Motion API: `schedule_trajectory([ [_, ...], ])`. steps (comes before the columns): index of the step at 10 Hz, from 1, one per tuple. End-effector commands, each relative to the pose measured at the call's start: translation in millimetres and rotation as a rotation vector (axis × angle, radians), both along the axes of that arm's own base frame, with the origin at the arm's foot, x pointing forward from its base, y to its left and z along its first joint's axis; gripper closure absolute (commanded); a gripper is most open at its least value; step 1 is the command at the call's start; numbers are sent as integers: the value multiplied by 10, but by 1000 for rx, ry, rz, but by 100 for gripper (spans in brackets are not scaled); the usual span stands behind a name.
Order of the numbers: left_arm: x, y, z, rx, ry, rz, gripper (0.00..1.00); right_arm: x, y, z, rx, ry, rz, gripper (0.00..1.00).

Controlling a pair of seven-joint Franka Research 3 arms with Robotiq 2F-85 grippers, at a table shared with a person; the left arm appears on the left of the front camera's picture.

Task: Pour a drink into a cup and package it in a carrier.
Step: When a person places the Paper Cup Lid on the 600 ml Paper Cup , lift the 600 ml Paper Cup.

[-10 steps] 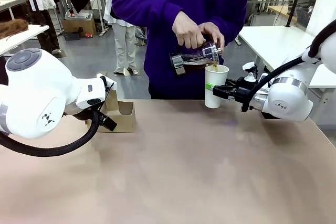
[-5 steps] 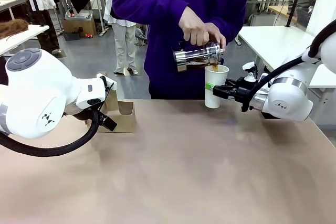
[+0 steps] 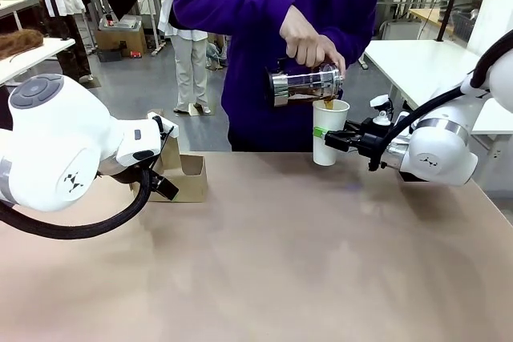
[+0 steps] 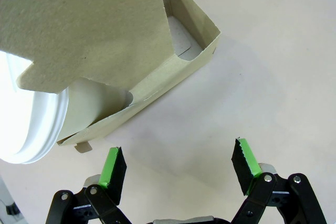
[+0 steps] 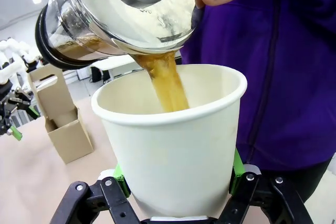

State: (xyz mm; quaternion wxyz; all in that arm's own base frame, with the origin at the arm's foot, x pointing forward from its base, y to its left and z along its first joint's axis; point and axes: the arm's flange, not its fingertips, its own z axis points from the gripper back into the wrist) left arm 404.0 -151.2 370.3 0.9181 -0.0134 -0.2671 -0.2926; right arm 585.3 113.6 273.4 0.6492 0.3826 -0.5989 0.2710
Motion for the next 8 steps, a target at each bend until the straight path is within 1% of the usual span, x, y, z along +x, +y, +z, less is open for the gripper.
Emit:
schedule_trajectory([
  [1,-3,0,3,-1,0,0,0,-8,23,12,12,4,-5,20],
  [8,-3,0,3,-1,0,0,0,-8,23,12,12,4,-5,20],
])
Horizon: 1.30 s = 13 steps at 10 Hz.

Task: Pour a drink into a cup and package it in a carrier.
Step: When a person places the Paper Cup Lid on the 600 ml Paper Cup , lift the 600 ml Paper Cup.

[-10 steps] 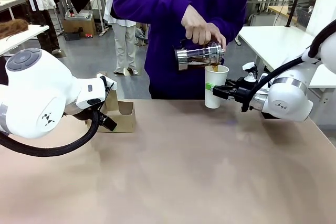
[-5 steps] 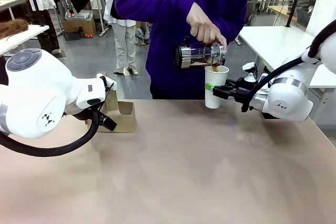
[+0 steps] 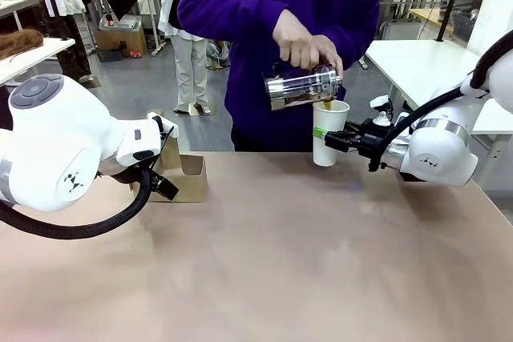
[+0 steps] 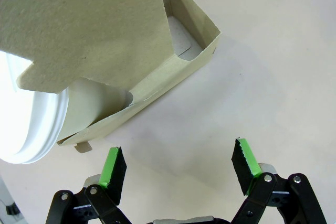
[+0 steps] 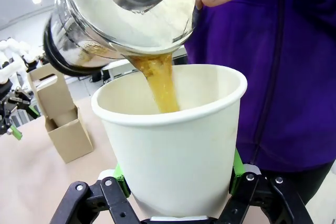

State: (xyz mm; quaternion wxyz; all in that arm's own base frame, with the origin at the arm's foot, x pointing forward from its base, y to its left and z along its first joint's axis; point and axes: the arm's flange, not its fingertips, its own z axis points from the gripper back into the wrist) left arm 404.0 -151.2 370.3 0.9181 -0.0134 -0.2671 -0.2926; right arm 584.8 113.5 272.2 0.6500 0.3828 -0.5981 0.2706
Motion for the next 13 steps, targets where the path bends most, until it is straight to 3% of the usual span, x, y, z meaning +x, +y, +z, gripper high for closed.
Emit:
schedule_trajectory([
  [1,-3,0,3,-1,0,0,0,-3,24,23,13,2,-5,20],
  [13,-3,0,3,-1,0,0,0,-3,24,23,13,2,-5,20],
])
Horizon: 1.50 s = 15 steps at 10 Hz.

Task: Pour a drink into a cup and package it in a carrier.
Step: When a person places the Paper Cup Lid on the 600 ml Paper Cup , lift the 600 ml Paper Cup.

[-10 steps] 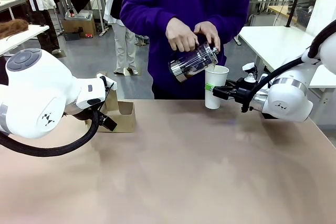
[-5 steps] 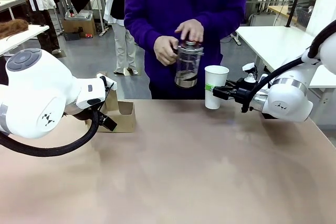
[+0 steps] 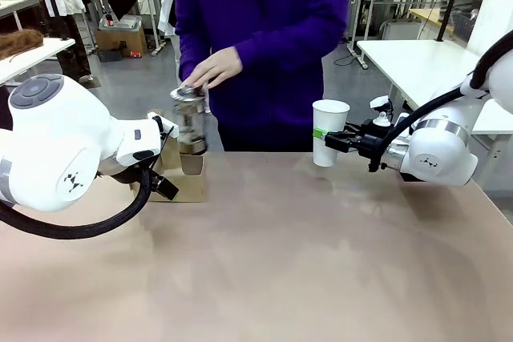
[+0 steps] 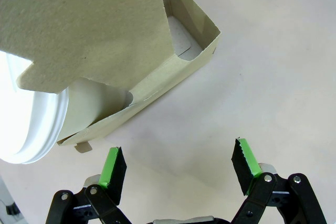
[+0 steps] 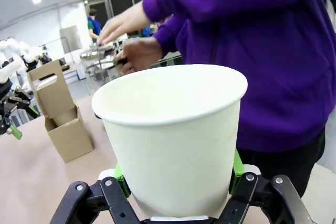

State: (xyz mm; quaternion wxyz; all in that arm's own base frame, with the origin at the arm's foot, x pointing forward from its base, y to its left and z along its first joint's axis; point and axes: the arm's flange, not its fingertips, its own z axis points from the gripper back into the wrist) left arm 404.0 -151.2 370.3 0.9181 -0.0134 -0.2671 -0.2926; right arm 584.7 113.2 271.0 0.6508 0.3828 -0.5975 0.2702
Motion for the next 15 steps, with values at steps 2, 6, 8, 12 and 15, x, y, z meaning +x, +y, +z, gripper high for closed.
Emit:
schedule_trajectory([
  [2,-3,0,3,-1,0,0,0,-2,28,35,13,0,-4,20],
  [6,-3,0,3,-1,0,0,0,-2,28,35,13,0,-4,20],
  [8,-3,0,3,-1,0,0,0,-2,28,35,13,0,-4,20],
  [12,-3,0,3,-1,0,0,0,-2,28,35,13,0,-4,20],
  [15,-3,0,3,-1,0,0,0,-2,28,35,13,0,-4,20],
])
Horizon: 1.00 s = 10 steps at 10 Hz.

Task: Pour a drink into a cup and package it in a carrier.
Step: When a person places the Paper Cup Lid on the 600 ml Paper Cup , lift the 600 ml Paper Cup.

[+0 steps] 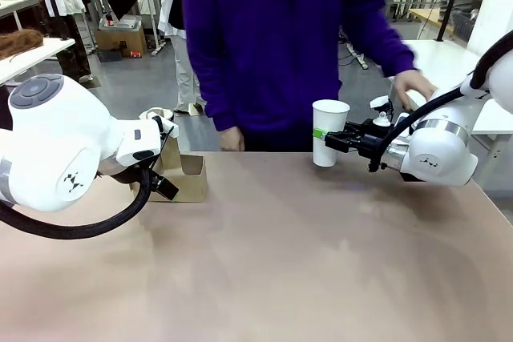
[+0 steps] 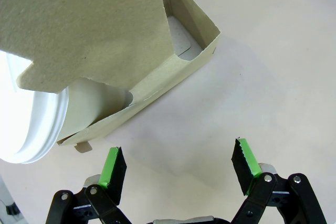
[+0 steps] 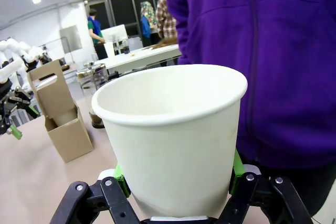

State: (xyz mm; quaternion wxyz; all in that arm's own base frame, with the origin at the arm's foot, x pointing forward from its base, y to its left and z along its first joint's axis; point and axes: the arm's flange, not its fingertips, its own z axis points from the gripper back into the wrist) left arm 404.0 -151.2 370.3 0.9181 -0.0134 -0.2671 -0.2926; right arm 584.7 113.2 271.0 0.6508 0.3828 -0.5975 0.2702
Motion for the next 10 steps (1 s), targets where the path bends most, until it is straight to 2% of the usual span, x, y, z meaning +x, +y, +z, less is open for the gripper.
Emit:
schedule_trajectory([
  [1,-3,0,3,-1,0,0,0,-2,28,35,13,0,-4,20],
  [10,-3,0,3,-1,0,0,0,-2,28,35,13,0,-4,20],
])
